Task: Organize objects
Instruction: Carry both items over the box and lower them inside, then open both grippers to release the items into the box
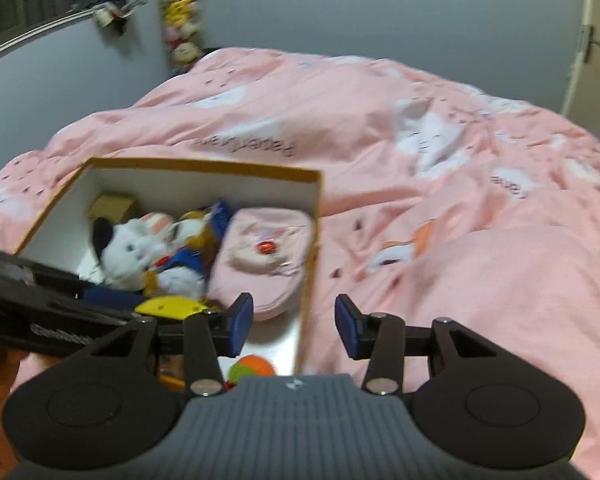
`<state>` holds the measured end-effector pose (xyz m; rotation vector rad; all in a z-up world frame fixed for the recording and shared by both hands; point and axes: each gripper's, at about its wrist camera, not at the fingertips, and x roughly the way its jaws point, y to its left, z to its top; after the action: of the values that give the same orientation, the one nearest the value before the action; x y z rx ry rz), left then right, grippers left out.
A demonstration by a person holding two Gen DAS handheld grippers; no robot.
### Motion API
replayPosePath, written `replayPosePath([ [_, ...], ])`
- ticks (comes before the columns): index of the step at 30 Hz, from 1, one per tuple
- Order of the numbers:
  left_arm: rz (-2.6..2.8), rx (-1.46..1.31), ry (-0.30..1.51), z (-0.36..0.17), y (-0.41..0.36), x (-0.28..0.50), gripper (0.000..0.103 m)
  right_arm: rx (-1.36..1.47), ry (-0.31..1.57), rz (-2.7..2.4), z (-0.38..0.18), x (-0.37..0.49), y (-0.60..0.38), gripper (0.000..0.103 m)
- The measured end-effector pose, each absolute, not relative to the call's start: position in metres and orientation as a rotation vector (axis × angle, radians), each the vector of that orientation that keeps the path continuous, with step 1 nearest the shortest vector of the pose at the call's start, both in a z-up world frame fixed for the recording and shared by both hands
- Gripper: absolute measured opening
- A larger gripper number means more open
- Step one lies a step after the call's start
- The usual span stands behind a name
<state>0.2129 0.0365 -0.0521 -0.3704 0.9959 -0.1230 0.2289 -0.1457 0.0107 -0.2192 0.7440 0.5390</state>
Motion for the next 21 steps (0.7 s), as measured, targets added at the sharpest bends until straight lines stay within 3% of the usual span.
replayPosePath([
  [14,-0.069,-0.287,1.033,-0.079,0.018,0.235,0.061,-0.222,0.778,0.516,-0.010,0.237,-0.147,0.048],
  [17,-0.067,-0.281,1.011,-0.074,0.019,0.232,0.067,-0.222,0.783,0.511,-0.010,0.236,-0.148,0.049],
  [21,-0.043,-0.270,0.995,-0.062,0.022,0.223,0.068,-0.214,0.784,0.514,-0.006,0.232,-0.147,0.053],
])
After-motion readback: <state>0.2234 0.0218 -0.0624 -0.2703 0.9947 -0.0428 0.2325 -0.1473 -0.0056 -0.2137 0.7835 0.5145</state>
